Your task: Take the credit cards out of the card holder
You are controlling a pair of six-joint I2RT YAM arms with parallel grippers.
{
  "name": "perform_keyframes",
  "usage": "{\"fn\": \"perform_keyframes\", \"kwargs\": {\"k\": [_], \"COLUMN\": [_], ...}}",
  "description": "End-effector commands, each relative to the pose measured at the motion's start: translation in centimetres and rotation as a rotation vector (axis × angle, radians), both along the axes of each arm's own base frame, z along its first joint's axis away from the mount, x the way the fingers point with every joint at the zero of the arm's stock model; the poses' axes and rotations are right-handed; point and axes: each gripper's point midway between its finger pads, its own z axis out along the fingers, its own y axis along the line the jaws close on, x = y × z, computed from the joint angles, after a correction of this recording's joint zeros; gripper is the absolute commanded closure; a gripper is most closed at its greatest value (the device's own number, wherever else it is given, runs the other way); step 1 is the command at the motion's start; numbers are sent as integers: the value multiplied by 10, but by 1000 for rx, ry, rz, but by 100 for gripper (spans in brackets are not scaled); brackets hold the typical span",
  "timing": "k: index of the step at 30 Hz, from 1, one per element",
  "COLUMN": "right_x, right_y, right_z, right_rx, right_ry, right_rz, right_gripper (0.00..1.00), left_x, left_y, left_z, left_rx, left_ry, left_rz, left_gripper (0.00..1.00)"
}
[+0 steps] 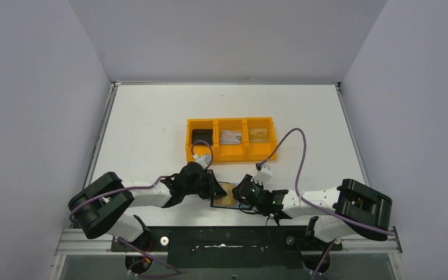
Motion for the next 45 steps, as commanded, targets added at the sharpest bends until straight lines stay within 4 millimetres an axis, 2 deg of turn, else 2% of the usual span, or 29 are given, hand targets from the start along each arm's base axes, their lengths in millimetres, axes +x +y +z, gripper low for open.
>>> {"fn": "perform_keyframes", "kwargs": {"k": [1, 5, 13, 15, 17, 23, 26, 31, 35, 41, 45], "right_x": [-19, -17, -10, -7, -4, 4, 7, 7, 4, -2, -6], "right_y": [-37, -45, -74, -75, -66, -20, -2, 26, 33, 4, -18], "right_z": [-34, -27, -5, 4, 16, 49, 56, 50, 37, 12, 7], "right_rx": [-153, -177, -276, -270, -236, -83, -63, -71, -105, -192, -253], "right_ry": [89, 77, 33, 15, -16, -102, -119, -103, -70, -1, 18], "right_rz": [-2, -34, -117, -125, -102, 18, 60, 145, 177, 111, 74], "right_gripper": [78, 78, 77, 77, 76, 74, 73, 73, 73, 73, 73], "left_x": [12, 13, 13, 12, 12, 15, 15, 14, 13, 13, 14], "left_y": [1, 7, 12, 13, 12, 11, 13, 16, 17, 19, 20], "left_z": [14, 17, 20, 21, 25, 35, 36, 35, 33, 31, 29], "left_rx": [-31, -22, -14, -15, -25, -28, -20, -14, -9, -4, 4], "left_ry": [-61, -72, -82, -85, -91, -112, -117, -115, -109, -105, -105], "left_rz": [18, 28, 32, 29, 25, 24, 27, 29, 29, 33, 36], "left_gripper": [94, 100, 100, 100, 100, 100, 100, 100, 100, 100, 100]}}
